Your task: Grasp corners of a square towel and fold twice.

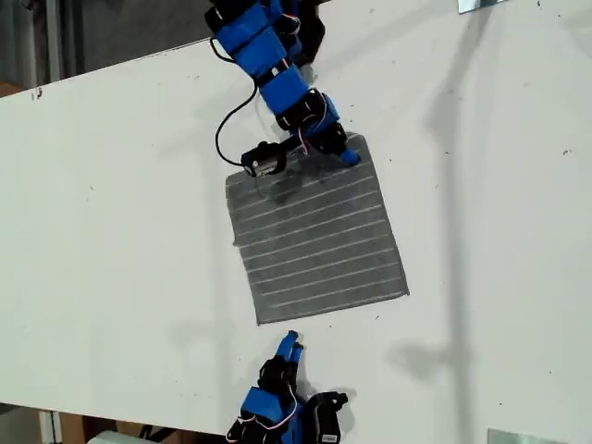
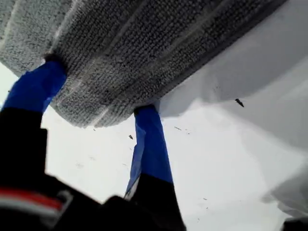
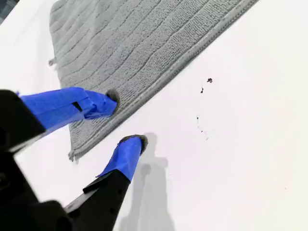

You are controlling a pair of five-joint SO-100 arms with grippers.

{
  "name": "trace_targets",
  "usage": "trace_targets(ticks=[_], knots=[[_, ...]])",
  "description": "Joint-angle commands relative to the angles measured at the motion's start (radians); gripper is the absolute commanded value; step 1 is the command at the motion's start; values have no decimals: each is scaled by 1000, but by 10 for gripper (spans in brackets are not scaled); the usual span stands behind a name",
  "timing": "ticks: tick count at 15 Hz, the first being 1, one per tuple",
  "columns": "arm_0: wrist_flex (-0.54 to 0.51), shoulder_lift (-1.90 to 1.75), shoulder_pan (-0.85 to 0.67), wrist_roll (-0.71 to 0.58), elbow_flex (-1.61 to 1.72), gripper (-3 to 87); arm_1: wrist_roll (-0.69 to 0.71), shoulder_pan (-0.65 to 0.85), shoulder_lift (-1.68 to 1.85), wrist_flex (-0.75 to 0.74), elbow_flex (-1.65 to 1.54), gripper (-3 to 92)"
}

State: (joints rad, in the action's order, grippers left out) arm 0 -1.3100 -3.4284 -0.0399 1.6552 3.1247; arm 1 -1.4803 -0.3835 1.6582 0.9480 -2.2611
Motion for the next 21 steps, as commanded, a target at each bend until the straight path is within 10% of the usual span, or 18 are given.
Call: trace_targets(ticks=[1,5,8,9,11,21], knots=[[40,3,61,55,3,126,25,40,-46,-20,77,-1],[232,640,186,129,-351,111,25,49,-49,-18,98,-1],[-152,1713,268,-2,-1417,156,18,35,-49,-12,97,-1],[-127,1864,298,-38,-1575,157,12,25,-51,-12,97,-1],[72,2051,367,-67,-1683,160,6,11,-64,-18,95,-1],[114,2451,511,63,-2052,195,5,-8,-98,-60,97,-1]])
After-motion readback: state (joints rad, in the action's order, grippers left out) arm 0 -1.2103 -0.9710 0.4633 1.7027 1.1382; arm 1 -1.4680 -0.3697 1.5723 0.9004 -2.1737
